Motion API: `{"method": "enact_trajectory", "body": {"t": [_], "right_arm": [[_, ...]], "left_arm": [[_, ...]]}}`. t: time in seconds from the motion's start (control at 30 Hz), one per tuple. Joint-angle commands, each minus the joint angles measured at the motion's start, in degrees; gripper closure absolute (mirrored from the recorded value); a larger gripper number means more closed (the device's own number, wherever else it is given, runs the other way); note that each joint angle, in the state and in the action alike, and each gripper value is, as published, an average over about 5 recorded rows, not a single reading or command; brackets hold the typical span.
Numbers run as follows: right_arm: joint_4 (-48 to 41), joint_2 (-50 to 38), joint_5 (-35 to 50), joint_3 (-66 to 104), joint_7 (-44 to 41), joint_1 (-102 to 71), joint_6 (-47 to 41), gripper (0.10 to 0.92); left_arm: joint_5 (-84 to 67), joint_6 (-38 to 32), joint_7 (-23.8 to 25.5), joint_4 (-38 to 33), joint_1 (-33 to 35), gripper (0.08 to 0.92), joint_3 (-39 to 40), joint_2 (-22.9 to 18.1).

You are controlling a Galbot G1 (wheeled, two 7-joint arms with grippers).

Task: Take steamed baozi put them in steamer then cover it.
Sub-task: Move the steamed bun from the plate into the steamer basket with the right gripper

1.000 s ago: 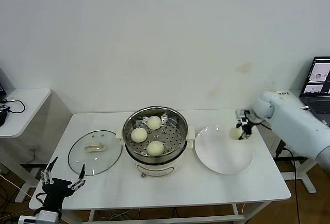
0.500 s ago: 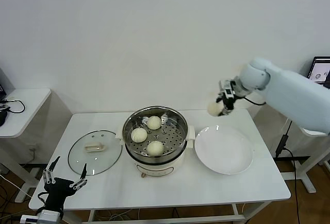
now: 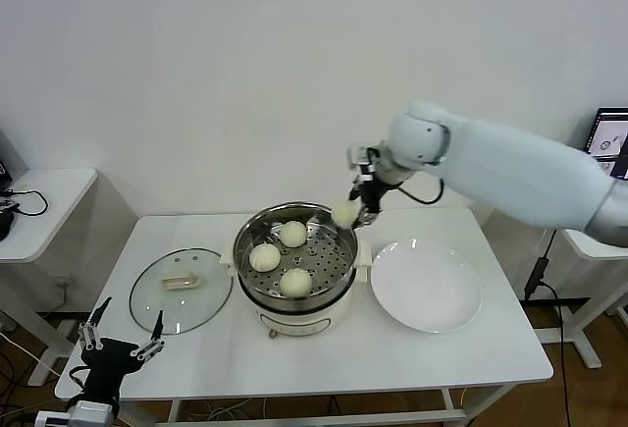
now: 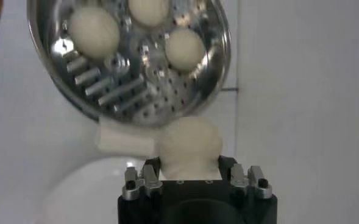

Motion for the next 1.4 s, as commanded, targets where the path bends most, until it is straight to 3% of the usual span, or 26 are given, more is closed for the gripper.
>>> {"method": "enact_trajectory", "body": {"t": [0.03,0.37,1.07,1.27,1.4], "right_arm": [[-0.4,8.5,6.8,-2.9,6.0,-3.0,-8.0,0.431],[-4.8,10.2,1.9,-2.9,6.5,-7.6,-8.2,0.431],[-4.8,8.5,-1.9,-1.7,5.1,-8.2,-8.2,0.419],[-1.9,5.7,-1.9,-0.6,4.0,-6.1,-8.1,0.252],[1.3,2.5,-2.3,1.2,2.1,-4.2,-7.0,0.208]], "left_arm": [[0.0,0.0,0.0,-0.3,-0.1,0.177,-0.1,-0.3],[-0.2,0.0,0.0,-0.4,0.0,0.177,-0.7,-0.3],[-0.1,0.0,-0.1,0.3,-1.0,0.177,0.1,-0.2],[-0.2,0.0,-0.1,0.2,-0.9,0.177,0.1,-0.3],[-0.2,0.0,-0.1,0.1,-0.9,0.177,0.1,-0.3]]}}
